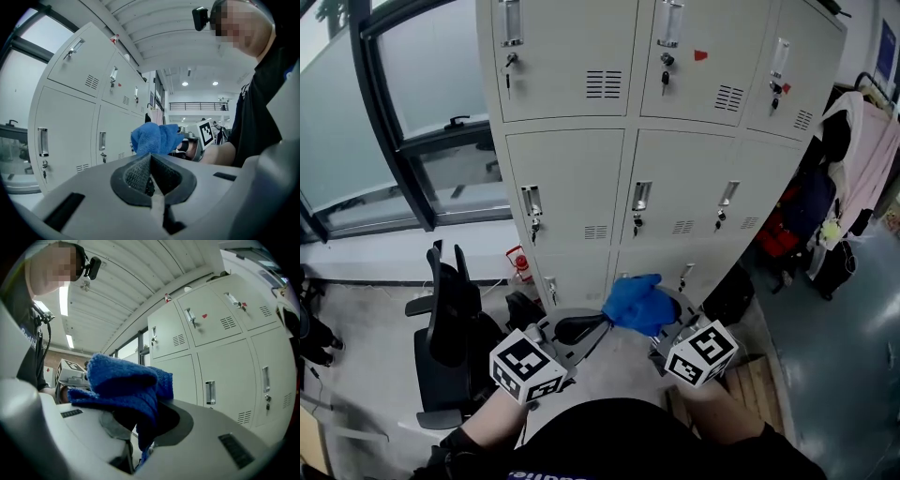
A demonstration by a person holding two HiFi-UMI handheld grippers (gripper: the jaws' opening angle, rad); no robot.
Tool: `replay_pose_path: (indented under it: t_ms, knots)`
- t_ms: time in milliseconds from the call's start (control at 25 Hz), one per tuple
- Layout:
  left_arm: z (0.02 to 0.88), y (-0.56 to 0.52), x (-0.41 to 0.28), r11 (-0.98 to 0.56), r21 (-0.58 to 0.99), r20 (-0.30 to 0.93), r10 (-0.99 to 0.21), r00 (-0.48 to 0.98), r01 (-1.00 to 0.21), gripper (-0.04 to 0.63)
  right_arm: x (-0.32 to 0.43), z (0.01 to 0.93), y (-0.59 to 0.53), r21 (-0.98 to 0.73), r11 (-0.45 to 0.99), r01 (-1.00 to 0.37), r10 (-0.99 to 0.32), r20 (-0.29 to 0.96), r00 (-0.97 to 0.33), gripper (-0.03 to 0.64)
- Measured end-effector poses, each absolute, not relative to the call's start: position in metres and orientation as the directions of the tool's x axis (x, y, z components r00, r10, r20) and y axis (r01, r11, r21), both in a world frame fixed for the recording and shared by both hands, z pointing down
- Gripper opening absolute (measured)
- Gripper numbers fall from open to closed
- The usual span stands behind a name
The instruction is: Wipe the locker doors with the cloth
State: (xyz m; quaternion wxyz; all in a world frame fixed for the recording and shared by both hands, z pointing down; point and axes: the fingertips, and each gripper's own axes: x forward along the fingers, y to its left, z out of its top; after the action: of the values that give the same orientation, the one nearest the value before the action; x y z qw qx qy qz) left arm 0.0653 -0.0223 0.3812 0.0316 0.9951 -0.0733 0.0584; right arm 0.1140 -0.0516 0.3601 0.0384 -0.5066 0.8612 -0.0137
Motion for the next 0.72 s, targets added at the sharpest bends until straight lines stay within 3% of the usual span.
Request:
replay_pose_path:
  t_ms: [720]
  knots:
    - [0.375, -0.012, 0.122, -0.983, 0.038, 0.142, -0.175, 0.974, -0.182, 0.008, 0.16, 0.359, -0.039, -0.085, 0.546, -0.833, -0.837, -0.058, -0.543, 0.048]
